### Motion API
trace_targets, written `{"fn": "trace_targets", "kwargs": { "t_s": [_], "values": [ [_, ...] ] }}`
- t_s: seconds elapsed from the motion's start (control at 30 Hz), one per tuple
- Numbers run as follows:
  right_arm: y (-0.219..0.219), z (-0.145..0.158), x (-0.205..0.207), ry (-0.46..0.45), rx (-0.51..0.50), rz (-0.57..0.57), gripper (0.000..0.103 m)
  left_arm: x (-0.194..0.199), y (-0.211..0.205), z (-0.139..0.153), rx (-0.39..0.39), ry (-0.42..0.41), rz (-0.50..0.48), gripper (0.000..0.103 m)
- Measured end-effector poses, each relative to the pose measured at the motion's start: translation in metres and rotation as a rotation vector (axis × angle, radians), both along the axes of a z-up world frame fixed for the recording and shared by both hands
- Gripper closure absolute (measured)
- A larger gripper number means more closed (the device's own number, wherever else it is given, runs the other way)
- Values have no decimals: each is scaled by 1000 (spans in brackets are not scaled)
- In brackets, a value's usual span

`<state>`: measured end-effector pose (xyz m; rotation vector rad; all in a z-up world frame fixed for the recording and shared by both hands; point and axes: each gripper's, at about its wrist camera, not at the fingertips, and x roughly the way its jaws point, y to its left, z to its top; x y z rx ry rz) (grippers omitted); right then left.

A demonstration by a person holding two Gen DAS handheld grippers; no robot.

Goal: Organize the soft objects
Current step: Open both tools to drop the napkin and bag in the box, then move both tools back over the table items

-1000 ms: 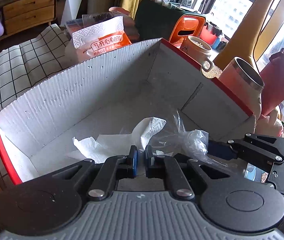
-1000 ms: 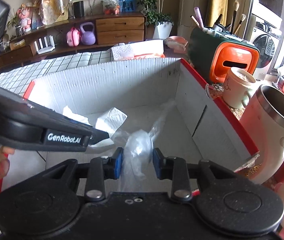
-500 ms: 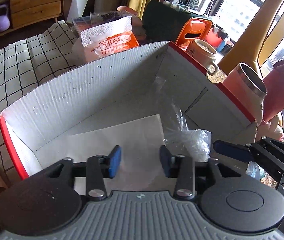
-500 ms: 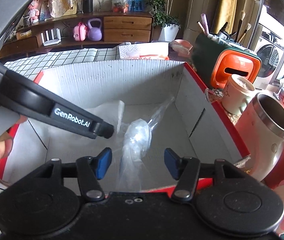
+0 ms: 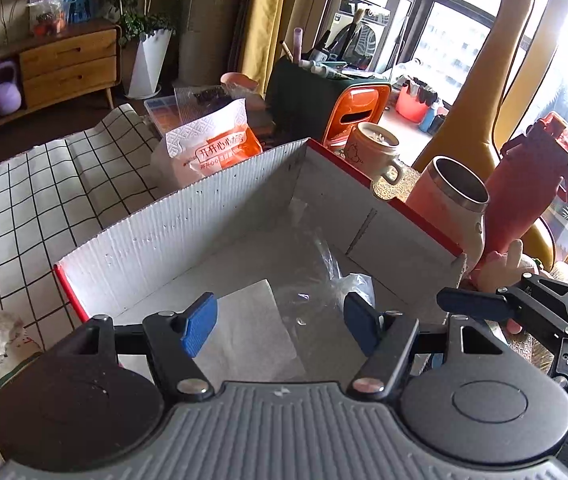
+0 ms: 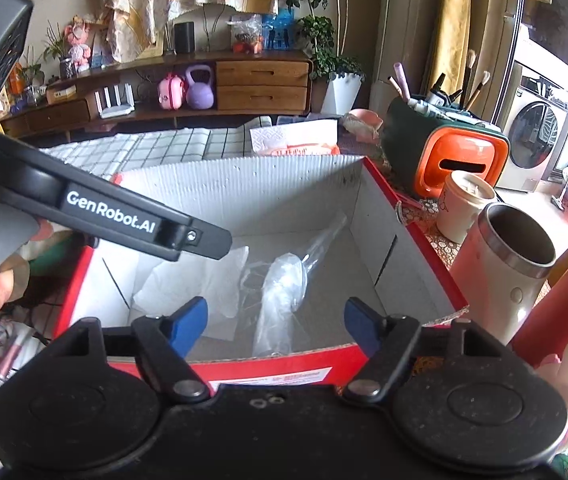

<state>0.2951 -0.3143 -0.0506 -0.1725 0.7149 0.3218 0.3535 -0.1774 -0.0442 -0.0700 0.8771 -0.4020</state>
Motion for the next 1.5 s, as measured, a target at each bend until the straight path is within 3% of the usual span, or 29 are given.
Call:
{"fn": "trace_targets", "kwargs": {
  "t_s": [0.53,0.77,1.27,1.37,1.5],
  "values": [
    [14,40,-60,-69,103,50,9,-80,38,51,7,-114,-10,33],
    [33,50,-85,-96,141,84,1,-122,66,69,0,-172,5,25],
    [91,55,-123,-90,216,200,0,-201,160,87,0,-199,107,17],
    [102,50,-124,-73,226,216,0,-214,181,86,6,-195,141,7],
    [117,40,-131,-47,233,237,0,-231,208,83,6,-203,182,4]
  ]
}}
